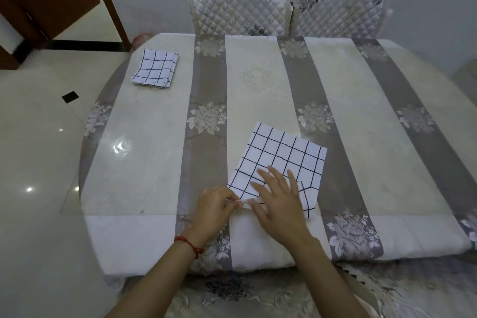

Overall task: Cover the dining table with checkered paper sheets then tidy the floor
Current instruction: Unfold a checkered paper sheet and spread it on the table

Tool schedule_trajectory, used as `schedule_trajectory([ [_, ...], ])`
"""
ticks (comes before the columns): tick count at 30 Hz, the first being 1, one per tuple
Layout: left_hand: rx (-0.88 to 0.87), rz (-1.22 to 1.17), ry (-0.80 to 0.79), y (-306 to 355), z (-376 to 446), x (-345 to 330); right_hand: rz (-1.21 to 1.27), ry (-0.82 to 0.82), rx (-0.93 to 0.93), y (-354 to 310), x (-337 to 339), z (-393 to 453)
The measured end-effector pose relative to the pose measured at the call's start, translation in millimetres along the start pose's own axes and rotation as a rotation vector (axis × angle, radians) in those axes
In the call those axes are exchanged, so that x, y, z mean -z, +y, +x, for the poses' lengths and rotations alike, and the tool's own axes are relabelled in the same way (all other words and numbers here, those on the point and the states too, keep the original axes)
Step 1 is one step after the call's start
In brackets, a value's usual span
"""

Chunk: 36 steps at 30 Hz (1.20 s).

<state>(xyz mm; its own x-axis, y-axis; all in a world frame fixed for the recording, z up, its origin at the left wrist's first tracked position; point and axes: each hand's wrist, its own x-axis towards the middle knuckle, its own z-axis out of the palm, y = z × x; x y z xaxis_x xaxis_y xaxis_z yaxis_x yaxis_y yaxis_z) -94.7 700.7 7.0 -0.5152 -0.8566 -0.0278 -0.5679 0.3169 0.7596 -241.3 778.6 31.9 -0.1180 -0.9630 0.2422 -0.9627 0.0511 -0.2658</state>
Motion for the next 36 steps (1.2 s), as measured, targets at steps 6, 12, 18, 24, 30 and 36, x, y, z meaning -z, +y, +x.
schedule_trajectory([
  [6,-0.008,0.022,0.054,6,-1,0,0.011,-0.219,0.052,-9,-5,7],
  [12,0.135,-0.126,0.182,-5,-9,1,0.163,-0.186,-0.126,-5,-5,-2],
  [18,0.212,-0.358,0.227,-4,-12,0,0.491,-0.318,-0.295,-5,-3,-7],
  [24,0.21,-0.42,0.208,7,-13,-2,0.803,-0.262,-0.372,-11,-6,4],
  [30,0.402,-0.665,0.289,19,-18,-8,0.866,-0.16,-0.399,-17,-8,5],
  [36,0.452,-0.859,0.202,28,-22,-12,0.995,-0.145,-0.468,-19,-9,4],
])
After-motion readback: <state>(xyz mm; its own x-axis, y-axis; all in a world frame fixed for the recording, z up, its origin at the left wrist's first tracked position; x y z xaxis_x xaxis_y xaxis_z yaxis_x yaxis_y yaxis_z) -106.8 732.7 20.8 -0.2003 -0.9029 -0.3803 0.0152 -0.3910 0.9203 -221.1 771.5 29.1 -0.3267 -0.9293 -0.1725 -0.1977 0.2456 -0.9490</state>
